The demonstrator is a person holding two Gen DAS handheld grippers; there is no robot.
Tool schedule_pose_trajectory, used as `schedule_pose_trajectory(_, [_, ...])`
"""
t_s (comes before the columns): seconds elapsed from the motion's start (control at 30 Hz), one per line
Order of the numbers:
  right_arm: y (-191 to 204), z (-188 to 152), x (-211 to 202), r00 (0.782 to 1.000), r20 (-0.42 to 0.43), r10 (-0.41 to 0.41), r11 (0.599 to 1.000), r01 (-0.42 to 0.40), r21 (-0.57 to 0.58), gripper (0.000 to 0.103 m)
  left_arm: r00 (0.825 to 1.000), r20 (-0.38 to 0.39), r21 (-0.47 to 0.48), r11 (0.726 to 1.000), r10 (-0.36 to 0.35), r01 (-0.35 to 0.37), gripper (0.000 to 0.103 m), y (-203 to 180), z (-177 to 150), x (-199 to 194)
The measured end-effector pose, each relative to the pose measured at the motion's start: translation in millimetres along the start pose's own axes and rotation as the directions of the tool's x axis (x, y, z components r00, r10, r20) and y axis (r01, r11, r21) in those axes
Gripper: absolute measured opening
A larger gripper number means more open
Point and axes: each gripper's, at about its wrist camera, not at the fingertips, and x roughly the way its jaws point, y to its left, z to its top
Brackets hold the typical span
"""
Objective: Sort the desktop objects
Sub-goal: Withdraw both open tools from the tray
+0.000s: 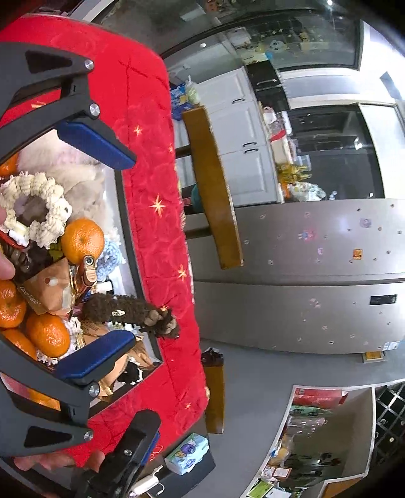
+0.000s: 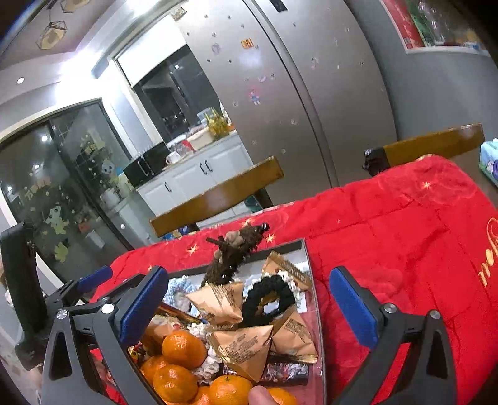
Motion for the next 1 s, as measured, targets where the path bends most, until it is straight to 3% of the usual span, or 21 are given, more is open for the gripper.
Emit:
schedule_pose_trajectory(0.3, [32, 12, -40, 0.995, 0.096, -0.041, 0.992, 0.052, -0.117, 0.103, 0.986, 0.147, -0.01, 0.997, 0.076, -0.075, 0.103, 4, 15, -72])
schedule_pose_trajectory(0.4, [50, 15, -61, 0.992, 0.118, -0.038, 0.989, 0.055, -0.139, 0.103, 0.981, 0.185, -0.035, 0.998, 0.053, -0.047, 0.103, 14, 17, -109])
schedule_pose_trajectory(0.53, [83, 8, -91, 0.982, 0.156, -0.104, 0.959, 0.14, -0.247, 0.103, 0.976, 0.212, -0.069, 0.997, 0.053, -0.039, 0.103, 25, 10, -165])
schedule_pose_trajectory(0.7, [118, -12, -139, 0.956, 0.222, -0.19, 0.924, 0.251, -0.288, 0.103, 0.96, 0.246, -0.069, 0.99, 0.134, -0.12, 0.103, 28, -38, -228])
schedule_pose_trajectory(0.8, [133, -34, -170, 0.932, 0.266, -0.246, 0.901, 0.321, -0.292, 0.103, 0.962, 0.238, -0.047, 0.991, 0.132, -0.124, 0.103, 31, -76, -252])
schedule_pose_trajectory(1.0, [147, -103, -211, 0.916, 0.31, -0.256, 0.872, 0.357, -0.336, 0.103, 0.976, 0.184, -0.04, 0.993, 0.114, -0.108, 0.103, 33, -155, -274])
